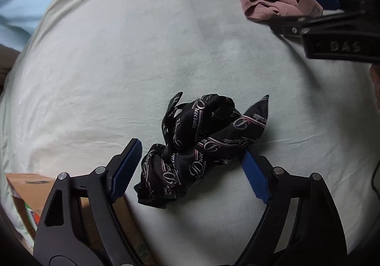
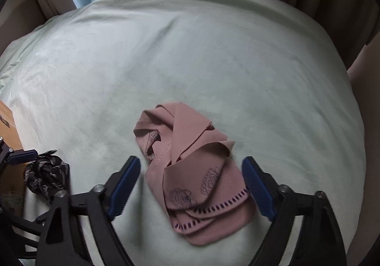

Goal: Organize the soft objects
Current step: 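Grasp the black patterned scarf with the left tool while the right tool grasps the pink cloth, then carry the black scarf and pink cloth over the box with both tools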

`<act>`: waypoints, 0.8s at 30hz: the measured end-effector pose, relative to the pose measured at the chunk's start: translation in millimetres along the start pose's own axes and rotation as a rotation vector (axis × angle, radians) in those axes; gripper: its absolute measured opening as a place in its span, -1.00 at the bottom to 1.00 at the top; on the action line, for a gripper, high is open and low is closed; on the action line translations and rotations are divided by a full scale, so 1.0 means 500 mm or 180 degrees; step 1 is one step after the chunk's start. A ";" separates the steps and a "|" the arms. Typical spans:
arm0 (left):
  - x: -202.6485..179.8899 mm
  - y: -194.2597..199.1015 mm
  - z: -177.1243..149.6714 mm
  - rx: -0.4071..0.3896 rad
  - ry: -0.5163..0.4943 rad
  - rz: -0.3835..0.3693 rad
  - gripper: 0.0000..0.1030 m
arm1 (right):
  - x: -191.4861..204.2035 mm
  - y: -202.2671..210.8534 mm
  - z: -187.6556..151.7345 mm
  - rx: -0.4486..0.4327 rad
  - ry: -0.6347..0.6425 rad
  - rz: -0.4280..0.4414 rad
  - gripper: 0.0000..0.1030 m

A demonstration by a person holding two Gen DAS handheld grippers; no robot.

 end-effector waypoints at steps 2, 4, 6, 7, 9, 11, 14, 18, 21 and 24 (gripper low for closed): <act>0.009 -0.004 0.002 0.0051 0.0074 -0.0115 0.36 | 0.003 -0.018 -0.001 0.0025 0.0081 -0.0093 0.49; 0.014 -0.007 0.004 0.0069 0.0088 -0.0226 0.24 | 0.007 -0.017 -0.001 -0.0026 0.0123 -0.0111 0.33; 0.012 -0.003 0.004 0.0036 0.0009 -0.0270 0.01 | 0.008 -0.016 -0.003 -0.0046 0.0149 -0.0119 0.10; 0.009 0.000 0.003 0.0026 -0.0038 -0.0276 -0.03 | 0.010 -0.013 -0.003 -0.0061 0.0163 -0.0114 -0.05; 0.004 0.005 0.002 0.0013 -0.0112 -0.0266 -0.10 | 0.023 -0.006 0.005 -0.0085 0.0199 -0.0117 -0.22; 0.011 0.007 0.003 0.0026 -0.0093 -0.0284 -0.12 | 0.033 -0.001 0.003 -0.0099 0.0235 -0.0151 -0.35; 0.022 0.012 0.003 0.0046 -0.0033 -0.0322 -0.18 | 0.027 0.011 0.000 -0.0118 0.0188 -0.0149 -0.44; 0.029 0.048 0.008 -0.0021 -0.0032 -0.0348 -0.19 | 0.017 0.050 -0.008 -0.0140 0.0049 -0.0131 -0.48; 0.043 0.081 0.023 -0.0109 -0.0029 -0.0387 -0.19 | 0.015 0.096 -0.012 -0.0187 -0.0055 -0.0136 -0.49; 0.049 0.135 0.030 -0.0231 -0.0015 -0.0425 -0.19 | 0.013 0.153 -0.008 -0.0263 -0.0155 -0.0166 -0.49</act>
Point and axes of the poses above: each gripper's, at about its wrist camera, not at the fingertips, and y roughly against the way its jaws point, x to its left, z to its top, the point moved 3 cm from there along -y, roughly the way its jaws point, and after that the axes turned 8 degrees about y, right-handed, at the moved point
